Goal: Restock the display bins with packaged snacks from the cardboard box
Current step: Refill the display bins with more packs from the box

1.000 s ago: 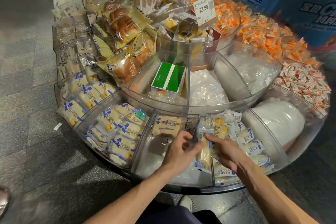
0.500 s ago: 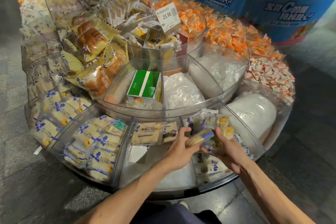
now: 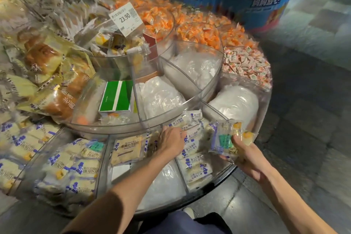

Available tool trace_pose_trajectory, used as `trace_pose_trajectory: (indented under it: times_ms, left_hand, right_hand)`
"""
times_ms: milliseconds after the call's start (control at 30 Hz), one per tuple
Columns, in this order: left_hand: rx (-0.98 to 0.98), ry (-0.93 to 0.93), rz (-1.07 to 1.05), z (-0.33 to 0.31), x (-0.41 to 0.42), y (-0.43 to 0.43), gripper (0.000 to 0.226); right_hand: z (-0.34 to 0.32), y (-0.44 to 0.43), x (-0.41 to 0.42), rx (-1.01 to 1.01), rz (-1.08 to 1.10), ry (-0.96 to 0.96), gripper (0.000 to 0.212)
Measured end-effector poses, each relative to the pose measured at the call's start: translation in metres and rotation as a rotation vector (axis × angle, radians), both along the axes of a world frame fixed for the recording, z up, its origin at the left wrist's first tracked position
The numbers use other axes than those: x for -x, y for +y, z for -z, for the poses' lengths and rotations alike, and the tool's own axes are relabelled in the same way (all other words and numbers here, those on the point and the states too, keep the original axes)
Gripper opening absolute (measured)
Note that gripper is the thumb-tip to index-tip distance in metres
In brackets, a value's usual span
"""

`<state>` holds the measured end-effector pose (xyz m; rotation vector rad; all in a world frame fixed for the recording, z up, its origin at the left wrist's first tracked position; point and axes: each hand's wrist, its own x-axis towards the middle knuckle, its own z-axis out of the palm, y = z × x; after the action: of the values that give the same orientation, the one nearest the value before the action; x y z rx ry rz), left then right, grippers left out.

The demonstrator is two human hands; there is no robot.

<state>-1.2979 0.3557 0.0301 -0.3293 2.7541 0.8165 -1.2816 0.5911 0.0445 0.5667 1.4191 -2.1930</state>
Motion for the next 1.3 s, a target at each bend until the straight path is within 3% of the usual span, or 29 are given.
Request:
trace_pose_trajectory:
  times_ms: [133,333,400,467,533,633,733,800,933,1100,1167,1300]
  left_hand:
    - [0.264,-0.074,0.102,0.027,0.008,-0.010,0.039]
    - [0.405,0.130,0.136,0.034,0.005,-0.018,0.047]
    - [0.241,0.210,0.143,0.028,0.004,-0.018,0.030]
    - [-0.105,0.187,0.058,0.012,-0.001,-0.013,0.014]
    - [-0.432,0.095,-0.063,-0.007,-0.007,-0.008,0.014]
    - [-0.668,0.022,-0.197,-0.029,-0.022,-0.014,0.027]
    - [-0.699,0.061,-0.331,-0.043,-0.046,-0.040,0.045]
    - [-0.676,0.101,-0.420,-0.044,-0.065,-0.063,0.044]
    - [-0.621,0.088,-0.634,-0.046,-0.103,-0.109,0.067]
    - [-0.730,0.194,-0.860,-0.041,-0.144,-0.170,0.017]
    - [-0.834,0.172,-0.918,-0.036,-0.159,-0.197,0.021]
    - [-0.967,0.048,-1.014,-0.020,-0.184,-0.260,0.049]
  right_hand:
    - [0.003,-0.002,0.005,-0.022,0.005,0.016,0.042]
    - [-0.004,-0.008,0.007,-0.048,-0.159,0.000,0.030]
    - [0.000,-0.008,0.008,-0.181,-0.256,0.031,0.046]
    - [0.000,-0.015,0.010,-0.216,-0.286,0.058,0.046]
    - [0.000,-0.029,0.011,-0.188,-0.329,0.087,0.044]
    - [-0.013,-0.066,0.009,-0.149,-0.337,0.171,0.019]
    - [-0.016,-0.118,0.003,-0.176,-0.371,0.297,0.019]
    - [-0.016,-0.152,-0.004,-0.226,-0.437,0.364,0.019]
    - [-0.018,-0.217,-0.032,-0.182,-0.599,0.375,0.039]
    - [-0.023,-0.274,-0.057,-0.139,-0.651,0.334,0.032]
    - [-0.024,-0.295,-0.066,-0.138,-0.628,0.313,0.035]
    - [-0.028,-0.337,-0.081,-0.184,-0.553,0.216,0.015]
